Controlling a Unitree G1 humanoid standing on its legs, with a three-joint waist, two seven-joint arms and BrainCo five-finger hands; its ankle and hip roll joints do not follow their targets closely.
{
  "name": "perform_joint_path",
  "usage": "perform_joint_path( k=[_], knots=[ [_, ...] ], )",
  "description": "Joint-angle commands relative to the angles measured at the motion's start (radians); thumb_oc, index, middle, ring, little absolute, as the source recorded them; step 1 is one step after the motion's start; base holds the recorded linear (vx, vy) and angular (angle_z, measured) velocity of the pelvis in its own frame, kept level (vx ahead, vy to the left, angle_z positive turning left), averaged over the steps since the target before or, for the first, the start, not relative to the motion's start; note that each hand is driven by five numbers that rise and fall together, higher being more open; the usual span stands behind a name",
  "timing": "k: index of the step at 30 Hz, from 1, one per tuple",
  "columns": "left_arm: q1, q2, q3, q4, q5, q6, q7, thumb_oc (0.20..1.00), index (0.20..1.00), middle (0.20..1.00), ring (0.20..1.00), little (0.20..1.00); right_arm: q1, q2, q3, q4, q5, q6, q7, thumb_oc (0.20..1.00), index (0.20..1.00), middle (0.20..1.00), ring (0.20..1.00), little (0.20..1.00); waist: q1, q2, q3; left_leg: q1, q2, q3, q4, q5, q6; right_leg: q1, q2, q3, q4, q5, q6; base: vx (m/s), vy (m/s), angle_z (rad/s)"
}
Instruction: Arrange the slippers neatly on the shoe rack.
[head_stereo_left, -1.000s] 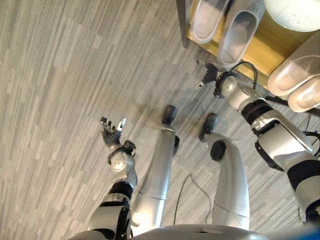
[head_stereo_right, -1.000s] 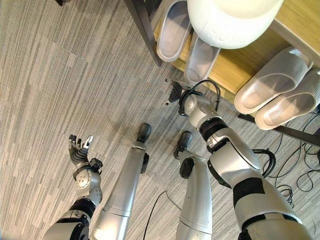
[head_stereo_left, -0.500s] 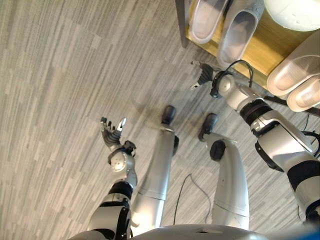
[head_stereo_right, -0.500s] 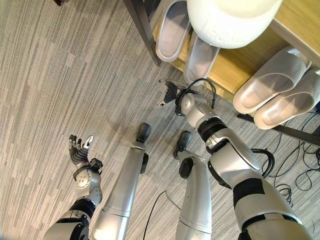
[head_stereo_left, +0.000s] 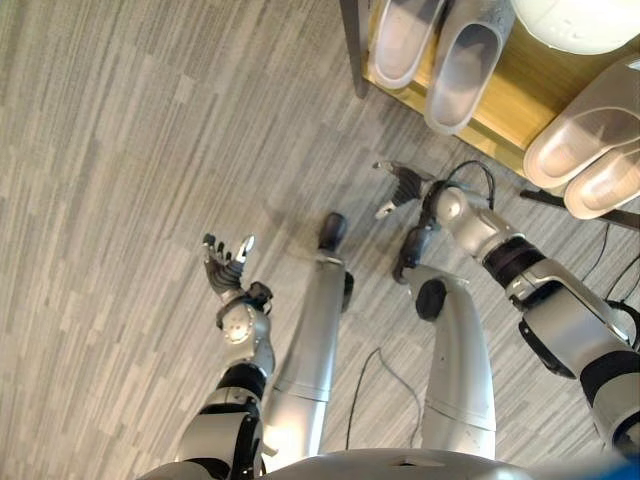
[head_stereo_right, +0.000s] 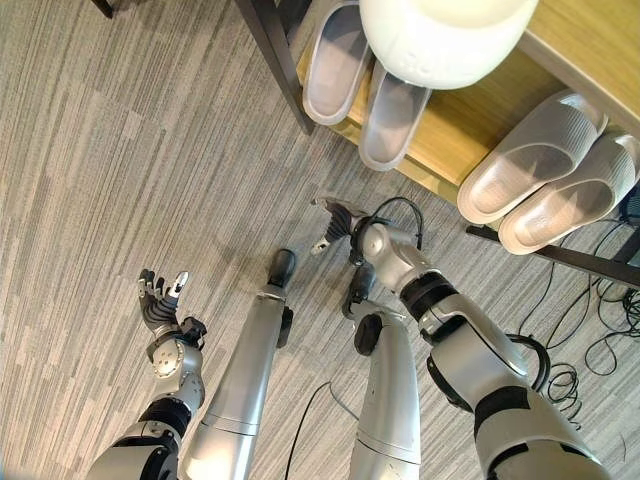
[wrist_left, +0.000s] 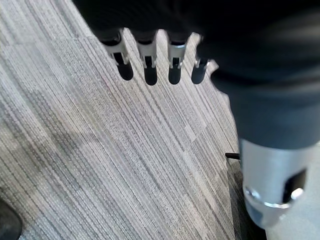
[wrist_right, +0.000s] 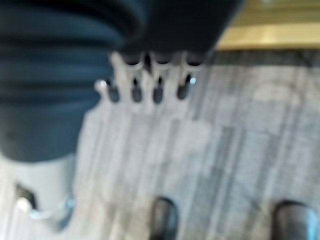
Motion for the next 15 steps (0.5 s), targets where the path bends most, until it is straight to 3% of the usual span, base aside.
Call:
perform_joint_path(
  k=[1, 11, 15],
  knots=[
    [0.017, 0.018, 0.019, 0.027, 0.012, -0.035, 0.018, 1.0, 1.0, 1.0, 1.0, 1.0, 0.0, -0.011, 0.0, -0.082, -0.024, -0.011, -0.009, 1.0, 1.0, 1.0, 1.0, 1.0, -0.021, 0.017, -0.018, 0.01, -0.011, 0.055, -0.141, 0.113, 0.088, 0.066, 0.055, 0.033, 0.06, -0.109, -0.002, -0.01, -0.009, -0.03],
    [0.032, 0.021, 0.028, 0.003, 0.006, -0.02, 0.026, 1.0, 1.0, 1.0, 1.0, 1.0, 0.191, -0.162, -0.057, -0.226, -0.044, 0.0, -0.023, 1.0, 1.0, 1.0, 1.0, 1.0, -0.041, 0.031, -0.019, 0.01, 0.003, 0.057, -0.14, 0.107, 0.087, 0.075, 0.066, 0.038, 0.044, -0.107, 0.0, 0.0, -0.009, -0.04],
    [0.024, 0.015, 0.025, 0.001, 0.015, -0.028, 0.041, 1.0, 1.0, 1.0, 1.0, 1.0, 0.164, -0.194, -0.071, -0.17, -0.065, -0.002, -0.089, 1.0, 1.0, 1.0, 1.0, 1.0, -0.043, 0.038, -0.022, 0.01, 0.007, 0.061, -0.15, 0.109, 0.084, 0.075, 0.072, 0.041, 0.032, -0.101, 0.002, 0.0, -0.003, -0.02]
  ],
)
